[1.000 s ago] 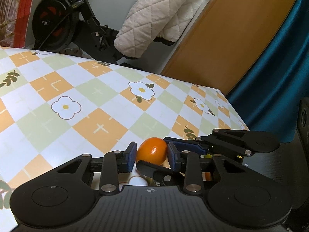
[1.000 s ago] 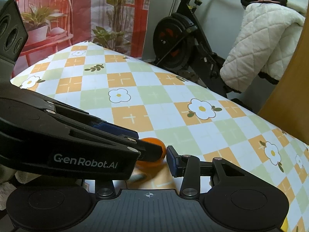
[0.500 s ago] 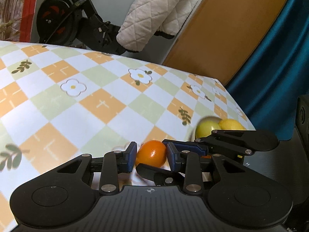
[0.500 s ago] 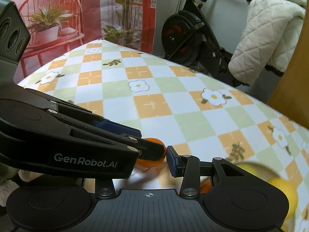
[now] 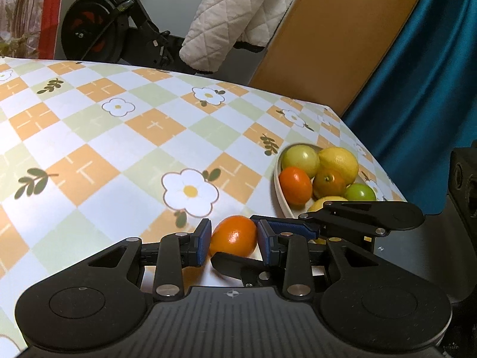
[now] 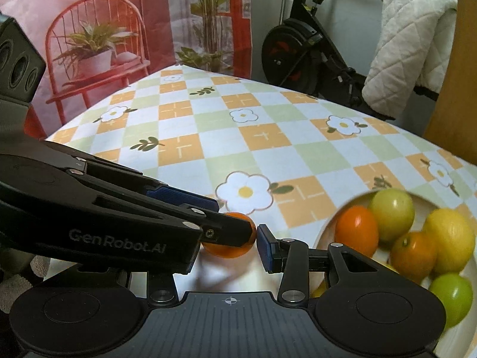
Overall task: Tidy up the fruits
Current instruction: 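Carry the tangerine with the left gripper over the plate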
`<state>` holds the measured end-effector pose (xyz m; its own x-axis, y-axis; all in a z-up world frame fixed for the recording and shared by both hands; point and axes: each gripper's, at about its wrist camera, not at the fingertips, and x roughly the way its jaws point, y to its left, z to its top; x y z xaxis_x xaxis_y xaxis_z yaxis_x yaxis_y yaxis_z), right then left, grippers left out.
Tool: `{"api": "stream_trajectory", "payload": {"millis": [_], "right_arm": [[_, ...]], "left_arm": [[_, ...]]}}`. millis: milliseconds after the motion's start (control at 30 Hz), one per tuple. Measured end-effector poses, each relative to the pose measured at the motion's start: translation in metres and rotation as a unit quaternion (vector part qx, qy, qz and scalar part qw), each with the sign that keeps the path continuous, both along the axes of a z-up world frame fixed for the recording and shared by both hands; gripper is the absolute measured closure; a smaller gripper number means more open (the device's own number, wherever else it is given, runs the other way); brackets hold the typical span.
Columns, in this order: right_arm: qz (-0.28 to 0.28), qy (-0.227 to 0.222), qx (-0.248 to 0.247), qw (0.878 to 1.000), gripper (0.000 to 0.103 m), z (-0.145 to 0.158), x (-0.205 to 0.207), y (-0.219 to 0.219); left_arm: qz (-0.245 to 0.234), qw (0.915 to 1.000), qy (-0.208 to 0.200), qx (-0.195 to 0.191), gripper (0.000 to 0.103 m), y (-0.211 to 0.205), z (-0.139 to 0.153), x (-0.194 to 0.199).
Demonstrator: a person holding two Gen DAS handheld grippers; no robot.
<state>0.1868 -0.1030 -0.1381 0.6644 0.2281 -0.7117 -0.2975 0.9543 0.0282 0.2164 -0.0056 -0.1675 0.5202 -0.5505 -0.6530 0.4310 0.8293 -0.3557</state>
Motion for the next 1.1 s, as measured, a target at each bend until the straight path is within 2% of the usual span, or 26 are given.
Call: {"api": "stream_trajectory", "payload": {"millis": [467,733,1100], "right_arm": [[0.0,-0.015,0.007,1.0,0.065,-0.006,-0.007,0.001],[-0.006,-0.028,0.03,0.999,0.065,-0.001,-0.018,-0.007],[-0.046,-0.075,0.057,0.994,0.065,0.021,-0.043,-0.045]], "left_arm": [[0.014,0.9999,-0.003,-0.002,0.067,0.002,0.0,-0.01],[0.014,0.9998,-0.015,0.008,0.067,-0.004,0.011,-0.017],[-0.027,0.9981,-0.048,0.027,0.067,-0.046,0.037,-0.024]]}}
